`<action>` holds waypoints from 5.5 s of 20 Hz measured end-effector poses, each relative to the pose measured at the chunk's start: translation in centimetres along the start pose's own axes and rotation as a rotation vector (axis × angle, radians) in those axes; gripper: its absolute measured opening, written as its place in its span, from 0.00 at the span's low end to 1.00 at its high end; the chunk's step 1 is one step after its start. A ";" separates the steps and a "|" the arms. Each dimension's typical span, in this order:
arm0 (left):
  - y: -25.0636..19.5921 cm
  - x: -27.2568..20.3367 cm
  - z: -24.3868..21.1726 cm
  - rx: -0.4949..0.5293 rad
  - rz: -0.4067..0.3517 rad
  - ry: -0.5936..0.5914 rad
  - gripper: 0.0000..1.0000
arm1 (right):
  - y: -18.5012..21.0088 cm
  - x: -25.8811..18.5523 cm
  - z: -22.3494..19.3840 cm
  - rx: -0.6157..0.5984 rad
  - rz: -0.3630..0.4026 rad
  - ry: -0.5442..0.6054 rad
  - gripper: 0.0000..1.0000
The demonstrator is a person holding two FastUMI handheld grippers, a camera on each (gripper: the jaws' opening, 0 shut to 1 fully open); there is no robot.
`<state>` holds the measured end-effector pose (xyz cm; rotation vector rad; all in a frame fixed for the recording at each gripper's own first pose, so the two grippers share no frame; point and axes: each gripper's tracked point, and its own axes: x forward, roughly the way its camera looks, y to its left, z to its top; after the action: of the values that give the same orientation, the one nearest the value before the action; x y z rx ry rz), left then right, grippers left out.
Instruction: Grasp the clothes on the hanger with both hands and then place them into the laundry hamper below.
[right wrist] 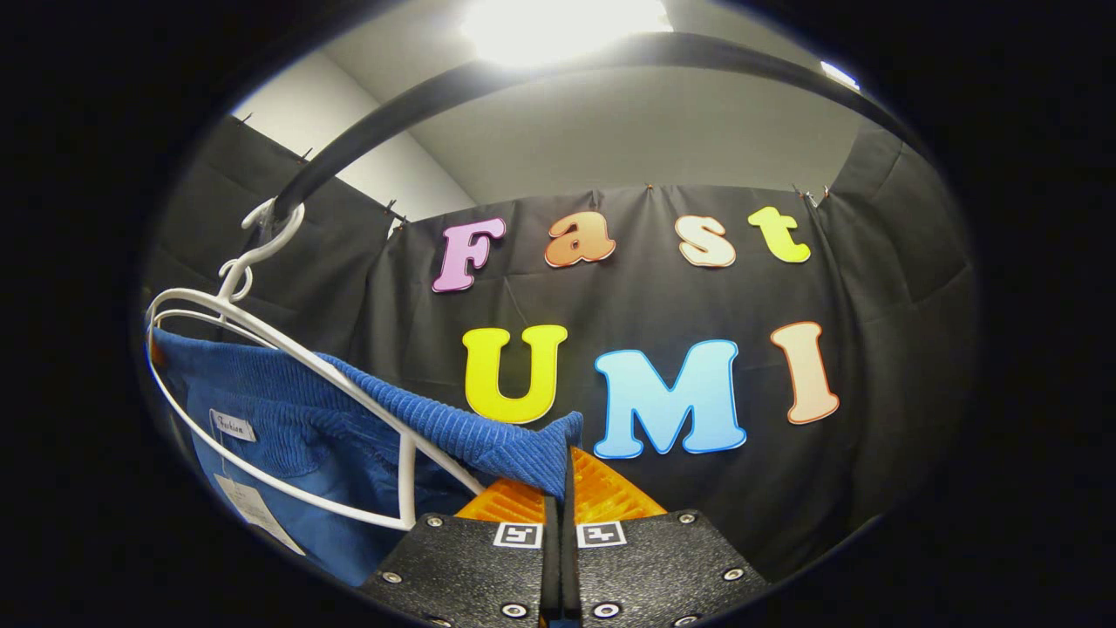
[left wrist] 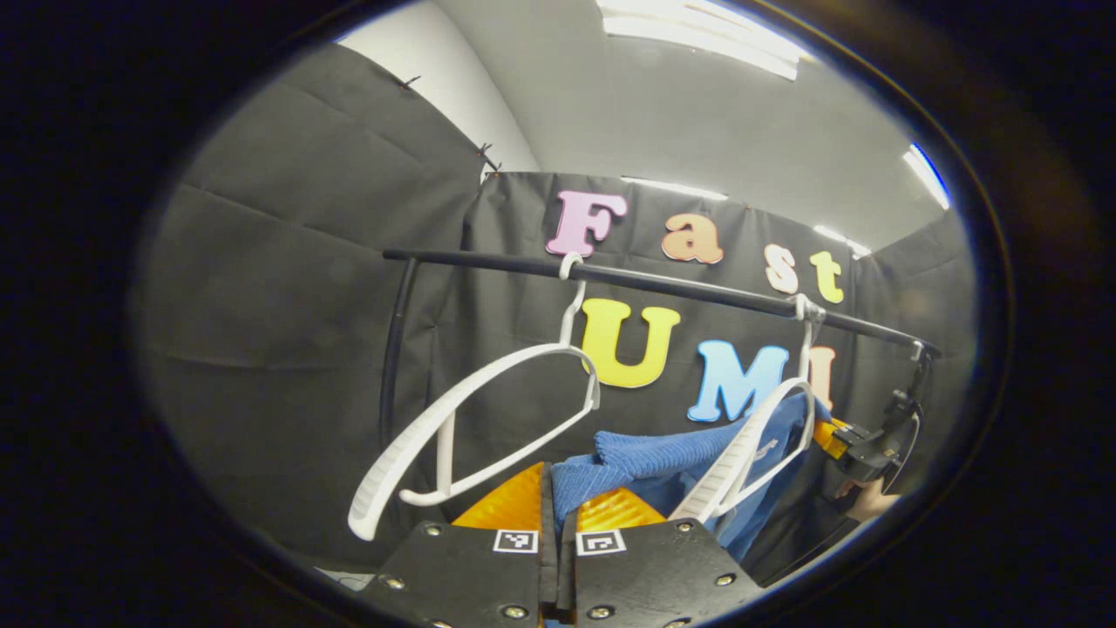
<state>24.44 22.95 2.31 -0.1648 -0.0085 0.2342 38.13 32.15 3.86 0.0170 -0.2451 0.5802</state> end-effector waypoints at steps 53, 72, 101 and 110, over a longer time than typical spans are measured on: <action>2.0 -26.8 -11.7 0.009 -0.224 0.324 0.01 | 10.7 -35.7 -2.4 -0.075 -0.149 0.512 0.01; -11.0 -24.0 -18.6 0.043 -0.415 0.471 0.03 | 16.4 -42.5 -8.9 0.166 -0.130 0.681 0.01; -1.1 -21.4 -47.0 0.218 -0.314 0.836 0.02 | 17.8 -49.6 -30.4 0.223 -0.301 1.135 0.07; 0.4 -23.7 -47.8 0.251 -0.274 0.906 0.05 | 17.8 -50.0 -29.3 0.281 -0.319 1.141 0.12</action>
<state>2.58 10.09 -44.68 -0.0071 0.8900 -0.1291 -5.39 22.52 -37.19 -0.0051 0.9353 0.2326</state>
